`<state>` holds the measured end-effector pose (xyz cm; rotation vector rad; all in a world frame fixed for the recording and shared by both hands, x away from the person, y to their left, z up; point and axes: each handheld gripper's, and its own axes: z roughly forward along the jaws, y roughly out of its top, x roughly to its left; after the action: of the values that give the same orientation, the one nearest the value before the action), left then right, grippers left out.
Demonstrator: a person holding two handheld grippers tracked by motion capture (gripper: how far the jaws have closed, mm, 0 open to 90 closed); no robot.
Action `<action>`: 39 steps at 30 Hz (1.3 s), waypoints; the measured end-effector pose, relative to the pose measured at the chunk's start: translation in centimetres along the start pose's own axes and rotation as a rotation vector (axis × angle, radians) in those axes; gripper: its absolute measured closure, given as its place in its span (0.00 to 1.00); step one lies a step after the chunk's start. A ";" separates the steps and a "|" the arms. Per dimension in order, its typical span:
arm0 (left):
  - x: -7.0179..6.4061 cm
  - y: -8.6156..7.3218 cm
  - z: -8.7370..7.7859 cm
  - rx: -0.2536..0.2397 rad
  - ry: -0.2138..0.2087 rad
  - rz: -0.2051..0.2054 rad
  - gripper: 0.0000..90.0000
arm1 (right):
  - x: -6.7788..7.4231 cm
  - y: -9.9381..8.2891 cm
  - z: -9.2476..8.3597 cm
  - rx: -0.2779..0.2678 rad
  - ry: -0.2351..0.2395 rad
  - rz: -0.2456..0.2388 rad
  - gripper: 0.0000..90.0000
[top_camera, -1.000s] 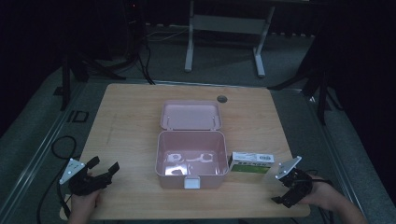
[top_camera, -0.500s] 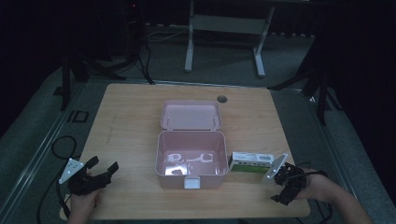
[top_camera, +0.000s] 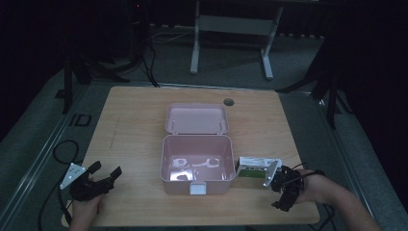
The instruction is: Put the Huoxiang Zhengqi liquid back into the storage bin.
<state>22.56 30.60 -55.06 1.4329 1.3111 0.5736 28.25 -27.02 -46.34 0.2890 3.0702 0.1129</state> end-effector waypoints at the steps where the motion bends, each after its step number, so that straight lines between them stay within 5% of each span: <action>1: 0.0 0.0 0.0 -0.001 -0.001 -0.001 0.08 | 0.1 0.2 0.0 0.000 -0.002 -0.005 0.18; 17: 0.1 0.0 0.0 0.006 -0.004 -0.006 0.08 | 0.2 3.6 -0.2 -0.018 -0.001 -0.058 0.18; 26: 0.3 0.1 0.0 0.006 0.003 -0.017 0.08 | -0.2 4.8 -1.8 -0.024 -0.008 -0.071 0.18; 39: 0.3 0.0 0.1 0.011 -0.014 -0.016 0.07 | -2.1 6.2 -5.5 -0.030 -0.080 -0.076 0.18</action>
<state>22.70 30.82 -55.12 1.4317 1.3155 0.5455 31.10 -21.72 -40.28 0.1702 2.9929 0.1410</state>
